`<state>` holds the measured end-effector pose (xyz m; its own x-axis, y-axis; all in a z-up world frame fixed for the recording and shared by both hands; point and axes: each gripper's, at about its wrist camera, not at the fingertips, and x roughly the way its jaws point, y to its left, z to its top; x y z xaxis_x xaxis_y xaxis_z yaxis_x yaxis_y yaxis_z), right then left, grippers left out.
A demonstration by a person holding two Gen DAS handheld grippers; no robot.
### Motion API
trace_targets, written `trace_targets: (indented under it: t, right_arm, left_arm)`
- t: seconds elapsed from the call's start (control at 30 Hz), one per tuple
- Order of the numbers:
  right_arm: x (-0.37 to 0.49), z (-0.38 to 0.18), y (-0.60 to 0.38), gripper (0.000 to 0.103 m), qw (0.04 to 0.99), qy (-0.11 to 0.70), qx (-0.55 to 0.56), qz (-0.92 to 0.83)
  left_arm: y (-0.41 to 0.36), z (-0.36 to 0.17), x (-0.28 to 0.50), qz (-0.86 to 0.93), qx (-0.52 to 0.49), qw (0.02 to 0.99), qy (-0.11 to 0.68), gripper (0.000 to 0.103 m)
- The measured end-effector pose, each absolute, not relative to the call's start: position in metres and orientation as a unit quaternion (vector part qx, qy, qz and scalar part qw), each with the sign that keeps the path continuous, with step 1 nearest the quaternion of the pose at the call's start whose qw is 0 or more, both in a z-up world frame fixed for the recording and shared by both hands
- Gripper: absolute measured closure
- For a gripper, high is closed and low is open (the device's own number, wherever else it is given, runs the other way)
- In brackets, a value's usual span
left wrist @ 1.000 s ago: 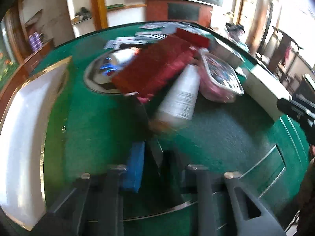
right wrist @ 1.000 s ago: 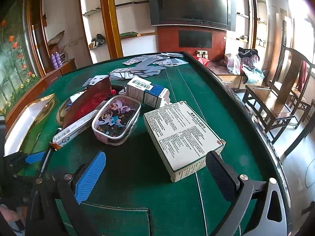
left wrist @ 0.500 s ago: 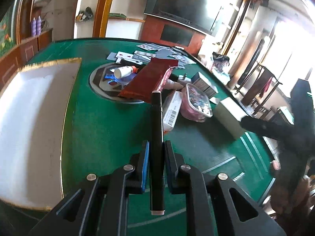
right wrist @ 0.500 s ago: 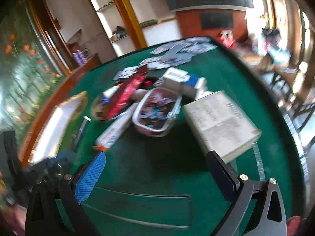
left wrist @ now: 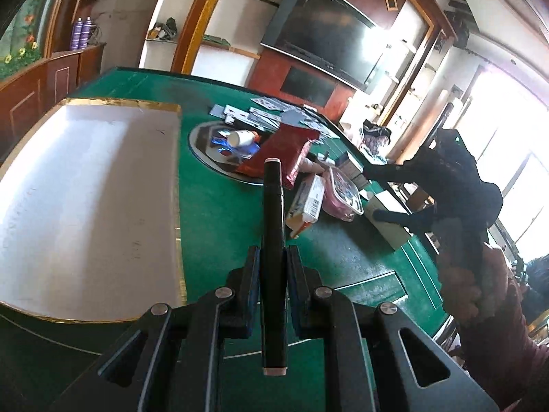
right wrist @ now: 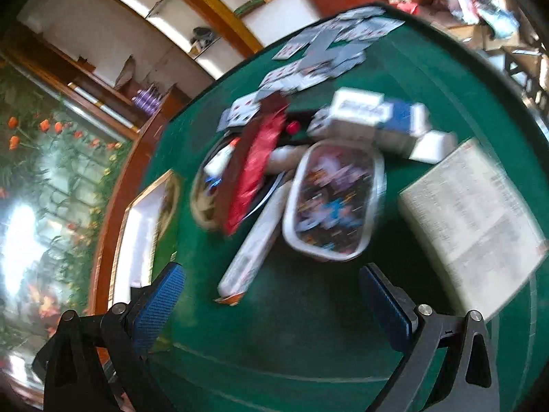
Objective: Organize objects
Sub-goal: 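Grasp the white barcode box with the right gripper while the left gripper holds the marker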
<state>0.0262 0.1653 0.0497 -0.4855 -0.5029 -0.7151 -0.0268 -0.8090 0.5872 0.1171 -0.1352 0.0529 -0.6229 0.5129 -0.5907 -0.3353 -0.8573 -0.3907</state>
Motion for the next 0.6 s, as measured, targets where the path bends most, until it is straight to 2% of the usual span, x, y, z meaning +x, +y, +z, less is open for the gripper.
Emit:
trace_targets:
  t: [0.23, 0.3, 0.37, 0.4, 0.47, 0.6]
  right_arm:
    - [0.007, 0.039, 0.109, 0.003, 0.115, -0.215, 0.510, -0.825]
    - [-0.003, 0.034, 0.097, 0.013, 0.092, -0.195, 0.513, -0.831]
    - [-0.014, 0.028, 0.088, 0.036, 0.059, -0.167, 0.523, -0.834]
    - [-0.017, 0.024, 0.086, 0.041, 0.048, -0.163, 0.526, -0.833]
    - [-0.023, 0.016, 0.084, 0.059, 0.026, -0.160, 0.532, -0.831]
    - [-0.028, 0.011, 0.082, 0.068, -0.005, -0.141, 0.515, -0.845]
  left_arm:
    - [-0.152, 0.048, 0.113, 0.889, -0.364, 0.238, -0.146, 0.089]
    - [-0.156, 0.046, 0.113, 0.888, -0.365, 0.237, -0.150, 0.089]
    - [-0.161, 0.044, 0.113, 0.887, -0.367, 0.234, -0.155, 0.089]
    - [-0.162, 0.044, 0.113, 0.887, -0.368, 0.234, -0.156, 0.089]
    - [-0.166, 0.042, 0.113, 0.886, -0.369, 0.233, -0.157, 0.089]
    - [-0.169, 0.041, 0.113, 0.886, -0.369, 0.232, -0.157, 0.089]
